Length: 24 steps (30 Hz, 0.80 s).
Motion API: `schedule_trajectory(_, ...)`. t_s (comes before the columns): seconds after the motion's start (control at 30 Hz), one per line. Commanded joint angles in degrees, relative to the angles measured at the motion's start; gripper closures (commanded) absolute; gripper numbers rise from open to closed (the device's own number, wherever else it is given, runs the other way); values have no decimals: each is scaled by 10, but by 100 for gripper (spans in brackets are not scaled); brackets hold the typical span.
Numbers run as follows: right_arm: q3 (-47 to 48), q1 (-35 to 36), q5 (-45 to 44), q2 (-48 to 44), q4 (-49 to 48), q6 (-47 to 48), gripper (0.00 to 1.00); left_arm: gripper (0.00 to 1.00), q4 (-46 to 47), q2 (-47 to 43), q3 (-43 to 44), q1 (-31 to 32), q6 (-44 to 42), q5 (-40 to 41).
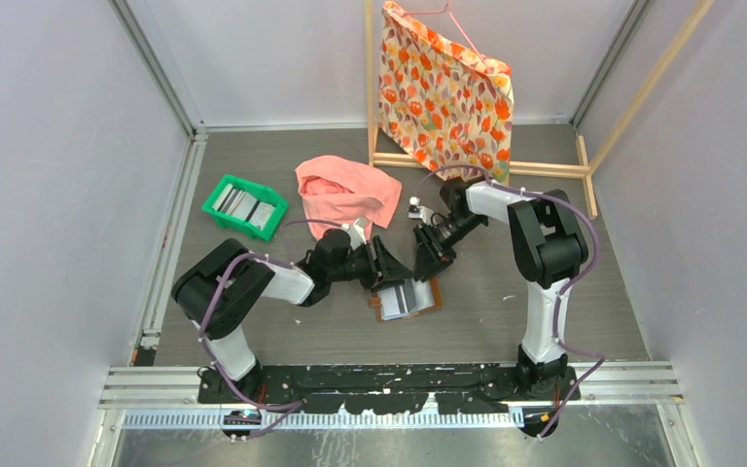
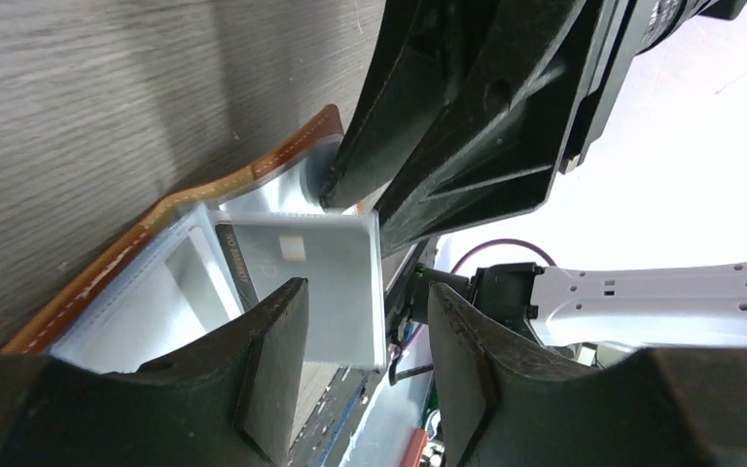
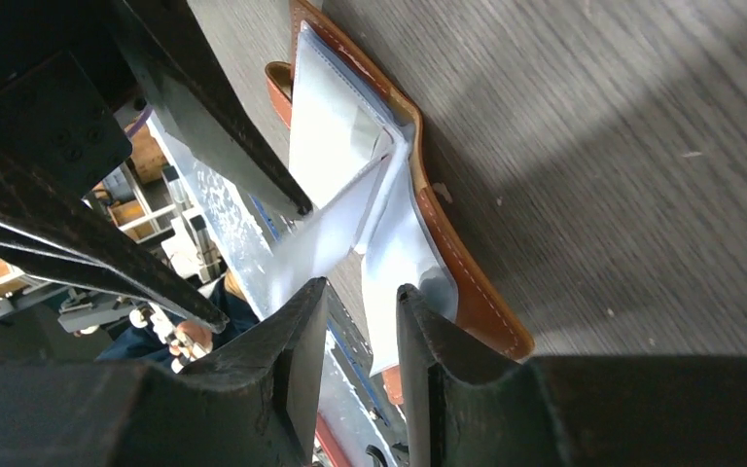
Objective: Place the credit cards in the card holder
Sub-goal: Turn over the card holder at the center of the board.
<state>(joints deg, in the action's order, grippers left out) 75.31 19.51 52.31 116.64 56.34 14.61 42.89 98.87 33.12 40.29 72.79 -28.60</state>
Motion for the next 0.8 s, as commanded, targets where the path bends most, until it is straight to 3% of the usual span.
schedule_trajectory(0.0, 7, -19, -17, -56, 1, 9, 63, 50, 0, 0, 22, 9, -5, -10)
schedule_trajectory(0.33, 0, -67, -65, -126, 3, 44, 62, 49, -4, 44, 75, 23, -8, -22)
schedule_trajectory(0.5, -7, -72, -41, -132, 21, 73, 61, 49, -54, 4, 84, 22, -58, -12)
schedule_trajectory(0.67, -12, -71, -25, -140, 41, 116, 60, 45, -349, -141, 125, 25, -245, 95)
schedule_trajectory(0.77, -22, -72, -27, -159, 34, 134, 60, 41, -474, -249, 134, 29, -338, 185)
